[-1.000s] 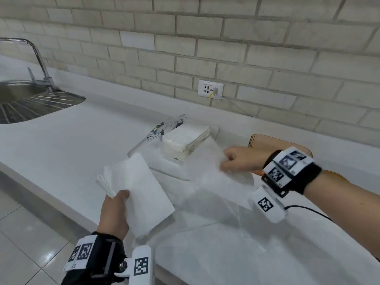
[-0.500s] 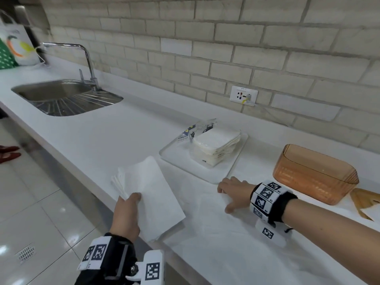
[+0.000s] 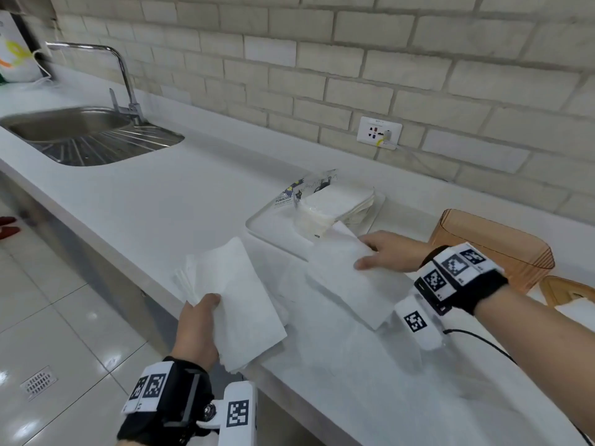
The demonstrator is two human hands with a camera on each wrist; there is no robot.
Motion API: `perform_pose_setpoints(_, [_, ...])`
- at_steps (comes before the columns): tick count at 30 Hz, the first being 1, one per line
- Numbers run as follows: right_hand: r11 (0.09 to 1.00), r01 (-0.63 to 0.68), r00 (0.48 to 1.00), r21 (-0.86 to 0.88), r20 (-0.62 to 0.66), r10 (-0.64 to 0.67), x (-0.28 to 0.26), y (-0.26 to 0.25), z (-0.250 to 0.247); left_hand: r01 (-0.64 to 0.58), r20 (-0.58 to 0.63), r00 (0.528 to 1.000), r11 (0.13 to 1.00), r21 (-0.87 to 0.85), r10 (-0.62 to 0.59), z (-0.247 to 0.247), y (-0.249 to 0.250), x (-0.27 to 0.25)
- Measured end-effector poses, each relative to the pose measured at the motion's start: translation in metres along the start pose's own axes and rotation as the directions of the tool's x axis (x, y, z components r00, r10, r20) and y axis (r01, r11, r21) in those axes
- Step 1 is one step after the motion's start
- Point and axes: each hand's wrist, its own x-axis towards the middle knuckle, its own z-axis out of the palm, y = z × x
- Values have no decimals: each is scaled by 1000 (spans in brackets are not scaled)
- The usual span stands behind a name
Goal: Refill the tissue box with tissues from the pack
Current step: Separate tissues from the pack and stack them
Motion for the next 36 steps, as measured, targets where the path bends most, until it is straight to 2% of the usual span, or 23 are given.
perform_pose_setpoints(1, [988,42,999,148,3,-43,-4,-7,-10,8,-6,1000,1000,1,-8,-1,-1,0])
perform_pose_setpoints(3, [906,78,994,415,37,-103,-11,-24,-18,17,-11,1000,1000,18,-17,-3,-3,0])
perform_pose_setpoints(5, [851,45,982,523,132,-133,-10,-36,-9,20,-19,1000,999,40,-20,-4,-5,0])
perform_pose_setpoints(6, [880,29,971,473,196,-138,-7,-41,0,24,-25,999,998,52,-23,-4,-6,-1])
perform_pose_setpoints(8, [968,41,945,249,306,-119,4,-49,23,34,-39,999,997,69,-31,-8,-6,-2])
perform_pose_setpoints(10, [998,55,912,18,406,-58,15,-55,48,32,-56,998,996,81,-28,-14,-3,-3])
perform_pose_setpoints(11, [990,87,911,-110,411,-35,20,-58,60,26,-63,998,996,83,-20,-17,-1,-2])
perform_pose_setpoints(13, [915,134,936,-380,353,9,25,-61,80,9,-79,997,997,72,-4,-24,3,-1])
perform_pose_setpoints(14, [880,130,947,-458,319,26,24,-62,87,-2,-79,997,998,64,7,-26,5,0])
perform_pose_setpoints(16, [849,95,965,-520,256,49,24,-61,97,-21,-55,998,998,56,25,-28,9,-1])
perform_pose_setpoints(19, [854,45,977,-518,202,71,20,-62,102,-27,-36,999,998,48,29,-27,11,-2])
perform_pose_setpoints(24, [960,-35,985,-278,152,79,18,-58,106,-10,-24,1000,998,64,12,-21,12,6])
perform_pose_setpoints(27, [965,-18,992,-262,116,50,19,-53,97,-21,-22,999,996,88,23,-18,15,10])
perform_pose_setpoints(29, [989,-17,1000,-147,-1,17,18,-49,77,-26,-34,999,996,84,29,-16,19,13])
perform_pose_setpoints(31, [997,-31,987,76,-155,42,13,-48,49,-46,-34,998,996,80,49,-13,22,15])
perform_pose_setpoints(33, [943,48,963,331,-266,44,6,-50,23,-69,-5,998,994,90,70,-6,22,16])
perform_pose_setpoints(34, [878,106,957,467,-288,38,3,-53,14,-72,17,997,992,102,71,-1,22,15])
perform_pose_setpoints(36, [687,178,960,705,-276,35,1,-64,7,-59,68,996,991,120,51,12,21,14])
